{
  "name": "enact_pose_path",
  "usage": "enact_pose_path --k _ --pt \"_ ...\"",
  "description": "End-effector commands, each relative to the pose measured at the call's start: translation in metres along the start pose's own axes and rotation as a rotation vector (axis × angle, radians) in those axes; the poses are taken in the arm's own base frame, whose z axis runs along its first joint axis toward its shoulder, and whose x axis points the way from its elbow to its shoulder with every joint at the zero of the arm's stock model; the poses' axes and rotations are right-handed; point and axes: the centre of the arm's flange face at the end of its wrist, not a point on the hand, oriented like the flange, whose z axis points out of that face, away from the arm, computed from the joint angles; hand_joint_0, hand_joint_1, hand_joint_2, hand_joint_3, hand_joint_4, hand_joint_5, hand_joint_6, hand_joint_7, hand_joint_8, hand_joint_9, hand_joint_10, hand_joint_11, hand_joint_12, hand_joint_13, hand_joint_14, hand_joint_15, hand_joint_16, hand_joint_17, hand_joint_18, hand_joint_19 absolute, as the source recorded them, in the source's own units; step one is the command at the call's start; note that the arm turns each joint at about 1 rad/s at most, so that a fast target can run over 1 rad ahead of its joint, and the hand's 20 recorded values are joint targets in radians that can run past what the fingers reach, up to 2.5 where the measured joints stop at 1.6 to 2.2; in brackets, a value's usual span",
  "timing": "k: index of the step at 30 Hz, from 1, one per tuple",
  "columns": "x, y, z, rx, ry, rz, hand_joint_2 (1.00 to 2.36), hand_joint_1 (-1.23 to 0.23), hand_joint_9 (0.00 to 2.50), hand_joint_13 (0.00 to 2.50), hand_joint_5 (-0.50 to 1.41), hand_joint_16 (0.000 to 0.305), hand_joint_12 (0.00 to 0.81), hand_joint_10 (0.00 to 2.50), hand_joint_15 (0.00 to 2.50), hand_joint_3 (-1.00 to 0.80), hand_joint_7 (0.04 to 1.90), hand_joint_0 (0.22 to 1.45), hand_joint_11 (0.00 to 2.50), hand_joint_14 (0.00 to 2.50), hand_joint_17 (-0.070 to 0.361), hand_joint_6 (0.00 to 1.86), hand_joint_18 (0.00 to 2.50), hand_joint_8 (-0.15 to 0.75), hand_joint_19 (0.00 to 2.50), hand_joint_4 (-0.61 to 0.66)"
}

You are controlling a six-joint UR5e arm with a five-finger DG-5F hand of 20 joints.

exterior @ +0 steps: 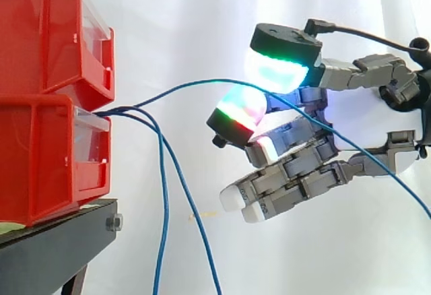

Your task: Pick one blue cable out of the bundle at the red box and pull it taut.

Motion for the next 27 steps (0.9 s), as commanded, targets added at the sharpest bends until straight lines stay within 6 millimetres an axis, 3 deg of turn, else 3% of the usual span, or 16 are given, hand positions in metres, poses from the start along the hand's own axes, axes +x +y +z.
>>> enact_pose_path --k 1,15,27 --pt "0.0 0.0001 0.0001 0.0 0.0 0.0 1.01 -0.68 0.86 0.54 -0.19 0.049 0.378 0.01 0.32 -0.3 0.95 0.62 1.03 0.01 0.111 0.93 0.43 0.264 0.14 0.0" --pt "-0.0002 0.0012 -0.0001 -0.001 0.0 0.028 1.02 -0.74 0.94 0.56 -0.17 0.049 0.368 0.01 0.31 -0.05 1.15 0.65 1.05 0.01 0.11 0.95 0.47 0.25 0.14 -0.2" --pt "-0.0005 -0.0059 -0.0055 0.054 0.009 0.075 1.02 -0.73 0.95 0.56 -0.17 0.048 0.367 0.01 0.31 -0.05 1.14 0.65 1.04 0.01 0.109 0.96 0.46 0.252 0.14 -0.2"
